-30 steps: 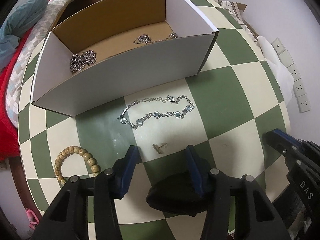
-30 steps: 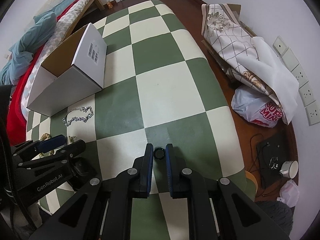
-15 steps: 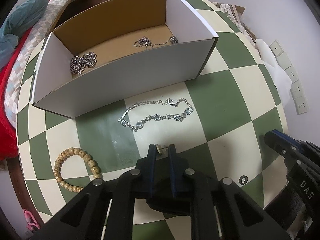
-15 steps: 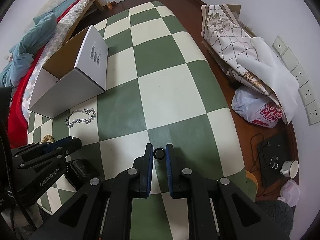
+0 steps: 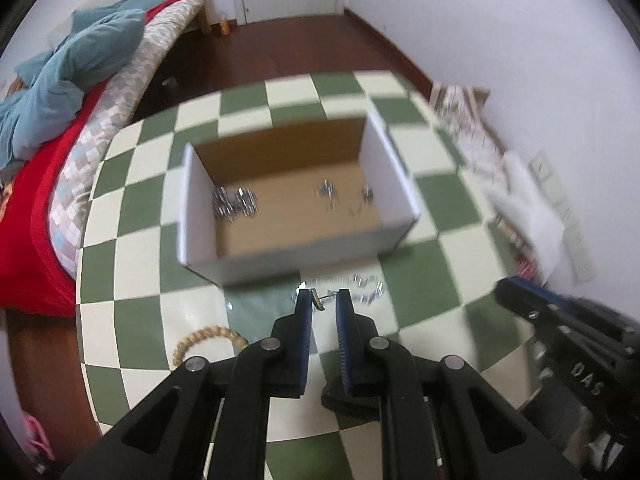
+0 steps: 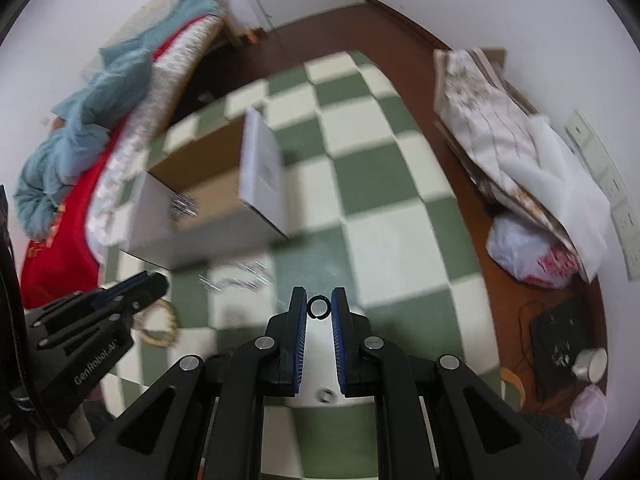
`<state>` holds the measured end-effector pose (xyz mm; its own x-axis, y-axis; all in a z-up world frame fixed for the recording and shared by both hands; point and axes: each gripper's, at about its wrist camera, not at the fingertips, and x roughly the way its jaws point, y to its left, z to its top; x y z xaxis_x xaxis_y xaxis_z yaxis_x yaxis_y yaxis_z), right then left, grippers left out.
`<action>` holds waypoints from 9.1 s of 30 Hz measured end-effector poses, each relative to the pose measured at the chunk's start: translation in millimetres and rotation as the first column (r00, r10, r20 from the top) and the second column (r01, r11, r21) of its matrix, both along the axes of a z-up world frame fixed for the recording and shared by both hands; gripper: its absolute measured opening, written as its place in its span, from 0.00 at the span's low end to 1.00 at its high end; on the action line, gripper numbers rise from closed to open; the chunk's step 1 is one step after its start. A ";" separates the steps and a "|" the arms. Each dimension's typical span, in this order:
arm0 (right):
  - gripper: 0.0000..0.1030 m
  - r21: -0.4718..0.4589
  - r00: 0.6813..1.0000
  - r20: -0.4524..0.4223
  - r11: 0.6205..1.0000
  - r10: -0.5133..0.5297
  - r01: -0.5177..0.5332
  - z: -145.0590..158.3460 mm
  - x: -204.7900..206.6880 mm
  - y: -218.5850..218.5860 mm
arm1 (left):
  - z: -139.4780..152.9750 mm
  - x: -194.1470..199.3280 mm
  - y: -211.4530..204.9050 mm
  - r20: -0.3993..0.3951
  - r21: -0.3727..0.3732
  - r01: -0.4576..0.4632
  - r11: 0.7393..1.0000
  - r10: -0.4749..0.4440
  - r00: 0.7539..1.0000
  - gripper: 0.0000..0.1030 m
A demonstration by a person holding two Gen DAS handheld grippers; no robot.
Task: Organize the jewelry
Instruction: 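Lower the ring and stud into the box and open both tools, then withdraw both tools from the box, then grasp the second small black ring with the right tool, then grasp the black watch band with the left tool while the right tool holds the ring, then lower the watch band and ring into the box and open both tools, then withdraw both tools from the box back over the table, then grasp the beaded wooden bracelet with the left tool while the right tool grasps the silver chain, then carry the bracelet and chain over the box and lower them inside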
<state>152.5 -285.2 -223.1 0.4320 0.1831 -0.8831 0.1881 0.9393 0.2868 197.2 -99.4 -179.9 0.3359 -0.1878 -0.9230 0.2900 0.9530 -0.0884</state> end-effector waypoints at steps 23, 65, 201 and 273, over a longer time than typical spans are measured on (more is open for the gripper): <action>0.19 0.163 0.987 -0.080 0.979 0.137 -0.123 -18.3 189.4 61.9 | -35.2 153.9 54.9 -0.257 -0.135 -0.227 0.964 0.187 0.948 0.19; 1.00 -0.281 0.978 0.139 0.953 0.155 -0.111 127.5 9.0 95.4 | 120.2 -45.2 101.4 0.279 0.082 -0.328 0.941 0.294 0.914 1.00; 1.00 -0.325 0.985 0.004 0.932 0.172 -0.162 60.3 71.1 100.5 | 57.4 16.0 112.5 0.190 0.100 -0.367 0.925 0.345 0.919 1.00; 0.01 0.012 0.988 0.094 0.992 0.123 -0.124 21.2 -22.3 57.1 | -8.7 -45.5 112.9 -0.016 -0.019 -0.220 0.975 0.220 0.975 0.06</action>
<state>130.2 -228.1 -201.9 0.4847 0.2557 -0.8365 0.0429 0.9482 0.3147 151.7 13.5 -188.6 0.3585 -0.1300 -0.9244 0.0717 0.9912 -0.1116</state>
